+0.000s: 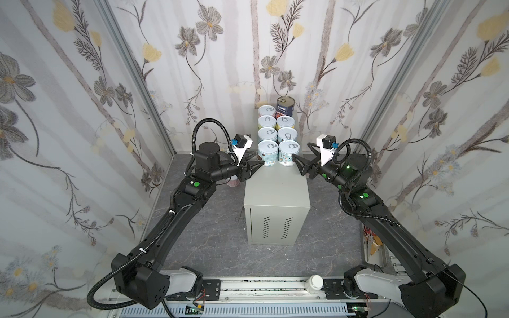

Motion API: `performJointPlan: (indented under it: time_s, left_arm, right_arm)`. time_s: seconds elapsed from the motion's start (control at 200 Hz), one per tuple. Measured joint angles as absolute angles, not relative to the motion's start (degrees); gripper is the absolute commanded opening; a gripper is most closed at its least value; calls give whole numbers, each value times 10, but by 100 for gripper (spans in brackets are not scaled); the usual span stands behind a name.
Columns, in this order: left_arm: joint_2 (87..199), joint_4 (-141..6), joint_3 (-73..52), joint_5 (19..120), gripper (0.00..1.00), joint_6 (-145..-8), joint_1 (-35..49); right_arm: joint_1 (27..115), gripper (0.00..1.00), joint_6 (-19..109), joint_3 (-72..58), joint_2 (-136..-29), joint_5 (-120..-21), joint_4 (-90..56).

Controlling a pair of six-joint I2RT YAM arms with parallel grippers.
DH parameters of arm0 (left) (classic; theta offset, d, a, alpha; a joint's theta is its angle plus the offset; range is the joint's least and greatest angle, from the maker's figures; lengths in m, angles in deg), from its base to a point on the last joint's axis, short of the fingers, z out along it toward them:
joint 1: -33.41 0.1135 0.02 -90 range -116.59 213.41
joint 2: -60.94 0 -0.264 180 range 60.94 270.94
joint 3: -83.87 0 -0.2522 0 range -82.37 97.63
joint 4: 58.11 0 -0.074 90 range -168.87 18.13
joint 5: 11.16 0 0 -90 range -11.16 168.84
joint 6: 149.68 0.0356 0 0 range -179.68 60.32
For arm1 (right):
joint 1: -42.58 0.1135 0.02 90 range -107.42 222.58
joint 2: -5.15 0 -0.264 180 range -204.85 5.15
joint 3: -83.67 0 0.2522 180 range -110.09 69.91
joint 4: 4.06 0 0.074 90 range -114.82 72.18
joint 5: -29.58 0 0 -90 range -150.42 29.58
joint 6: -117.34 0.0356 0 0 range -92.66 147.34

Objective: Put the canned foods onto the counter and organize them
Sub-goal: 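Draw both grippers back from the cabinet toward the floor cans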

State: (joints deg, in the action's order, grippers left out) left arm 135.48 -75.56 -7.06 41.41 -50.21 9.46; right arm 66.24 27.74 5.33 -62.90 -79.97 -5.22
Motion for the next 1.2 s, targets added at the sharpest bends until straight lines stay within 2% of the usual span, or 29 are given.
performJointPlan:
  time_s: [0.12, 0.225, 0.335, 0.385, 0.515, 0.759, 1.204]
  left_arm:
    - [1342, -756, -75, 430, 60, -497, 95]
    - [1328, -756, -78, 447, 70, -494, 100]
    - [1306, -748, -91, 462, 79, -493, 113]
    - [1302, -742, -95, 469, 84, -493, 122]
    - [1297, -713, -108, 491, 100, -496, 151]
    - [1320, -640, -114, 519, 100, -529, 204]
    - [1405, -572, -91, 566, 100, -574, 249]
  right_arm:
    - [655, 86, 277, 47, -627, -798, -57]
    - [629, 88, 277, 30, -621, -789, -65]
    - [588, 97, 286, 13, -616, -773, -69]
    - [572, 100, 289, 9, -616, -762, -73]
    - [538, 100, 301, -18, -637, -727, -92]
    - [502, 100, 336, -29, -713, -671, -116]
    - [488, 100, 369, -41, -898, -698, -81]
